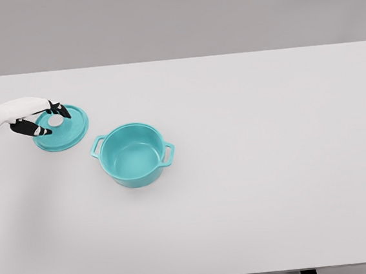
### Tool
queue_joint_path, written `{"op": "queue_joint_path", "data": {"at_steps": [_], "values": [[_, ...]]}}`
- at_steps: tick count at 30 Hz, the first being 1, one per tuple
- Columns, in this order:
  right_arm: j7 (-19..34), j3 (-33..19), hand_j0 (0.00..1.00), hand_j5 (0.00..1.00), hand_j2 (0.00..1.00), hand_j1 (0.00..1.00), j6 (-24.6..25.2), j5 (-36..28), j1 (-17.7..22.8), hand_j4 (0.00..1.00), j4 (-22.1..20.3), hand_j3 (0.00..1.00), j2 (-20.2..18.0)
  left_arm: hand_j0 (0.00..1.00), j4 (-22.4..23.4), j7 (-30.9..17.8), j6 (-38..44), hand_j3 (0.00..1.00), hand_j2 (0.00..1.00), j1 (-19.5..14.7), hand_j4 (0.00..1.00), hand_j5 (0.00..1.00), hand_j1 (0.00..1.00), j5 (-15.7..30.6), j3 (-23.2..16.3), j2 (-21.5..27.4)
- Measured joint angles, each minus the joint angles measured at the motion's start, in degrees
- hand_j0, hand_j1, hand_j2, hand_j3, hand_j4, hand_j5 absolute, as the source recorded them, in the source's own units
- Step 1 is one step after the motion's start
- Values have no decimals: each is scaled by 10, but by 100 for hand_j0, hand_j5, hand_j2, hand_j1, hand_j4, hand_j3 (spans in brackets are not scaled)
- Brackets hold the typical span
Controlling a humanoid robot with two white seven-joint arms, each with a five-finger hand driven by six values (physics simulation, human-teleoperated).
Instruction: Cover the pot with left arm
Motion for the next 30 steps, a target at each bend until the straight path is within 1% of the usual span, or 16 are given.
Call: {"op": "queue_joint_path", "data": {"at_steps": [7,20,30], "values": [[0,0,100,100,100,100,0,0,0,100,0,100,0,54,0,1,2,54,54,4,54,54,54,6,1,0],[0,0,100,100,100,100,0,0,0,100,0,100,0,52,-4,1,1,52,52,5,52,52,52,4,0,0],[0,0,100,100,100,100,0,0,0,100,0,100,0,52,-42,-1,-1,52,52,9,52,52,52,8,0,6]]}}
